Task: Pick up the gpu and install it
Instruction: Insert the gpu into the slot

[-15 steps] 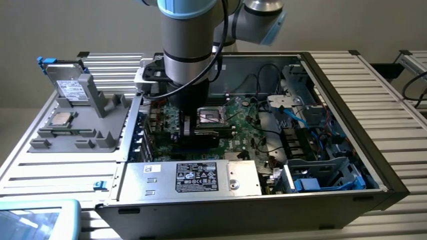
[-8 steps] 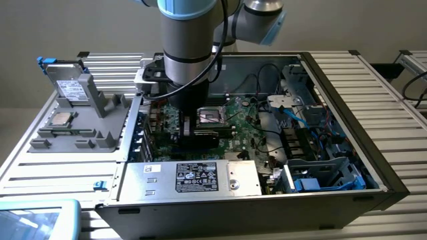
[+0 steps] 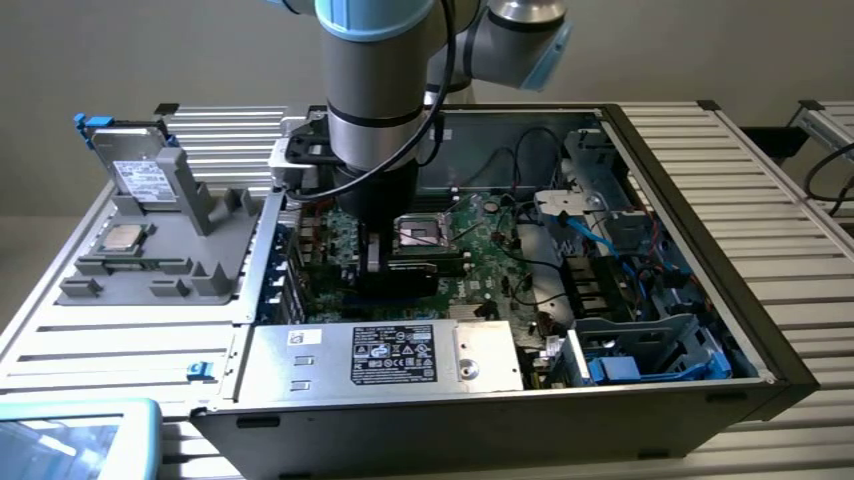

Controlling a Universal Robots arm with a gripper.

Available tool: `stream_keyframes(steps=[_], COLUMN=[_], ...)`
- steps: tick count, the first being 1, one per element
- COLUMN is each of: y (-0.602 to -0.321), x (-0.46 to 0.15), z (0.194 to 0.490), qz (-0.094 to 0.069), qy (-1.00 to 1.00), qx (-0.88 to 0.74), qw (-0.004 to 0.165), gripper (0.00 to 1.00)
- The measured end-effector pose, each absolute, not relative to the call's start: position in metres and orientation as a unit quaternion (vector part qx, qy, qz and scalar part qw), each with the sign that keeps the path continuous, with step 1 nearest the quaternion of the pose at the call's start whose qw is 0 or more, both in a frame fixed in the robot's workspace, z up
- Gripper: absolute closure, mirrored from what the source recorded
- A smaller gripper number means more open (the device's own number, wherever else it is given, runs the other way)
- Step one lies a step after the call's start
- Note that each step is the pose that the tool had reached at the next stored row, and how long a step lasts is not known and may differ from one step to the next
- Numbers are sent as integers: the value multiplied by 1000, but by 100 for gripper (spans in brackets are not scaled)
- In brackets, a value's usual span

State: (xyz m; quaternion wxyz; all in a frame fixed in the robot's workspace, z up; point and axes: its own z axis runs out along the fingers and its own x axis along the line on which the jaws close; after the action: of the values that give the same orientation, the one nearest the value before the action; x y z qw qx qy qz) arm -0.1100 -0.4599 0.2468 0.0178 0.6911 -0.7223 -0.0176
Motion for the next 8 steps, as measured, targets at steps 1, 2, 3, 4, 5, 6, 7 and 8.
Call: stream_keyframes(steps=[1,2,3,4,5,6,7,8], y=[-460,-460,-460,-460,-460,-460,-460,-460], x=[-110,-110,-110,-110,-110,-110,-110,-110], z=[247,247,247,247,247,247,247,247], qz=[-18,-18,-18,-18,-18,-18,-18,-18], qy=[-722,-722,-722,-722,-722,-722,-722,-722], qx=[691,691,691,691,691,691,691,691], qw=[18,18,18,18,18,18,18,18], gripper=[73,73,73,73,73,73,73,73])
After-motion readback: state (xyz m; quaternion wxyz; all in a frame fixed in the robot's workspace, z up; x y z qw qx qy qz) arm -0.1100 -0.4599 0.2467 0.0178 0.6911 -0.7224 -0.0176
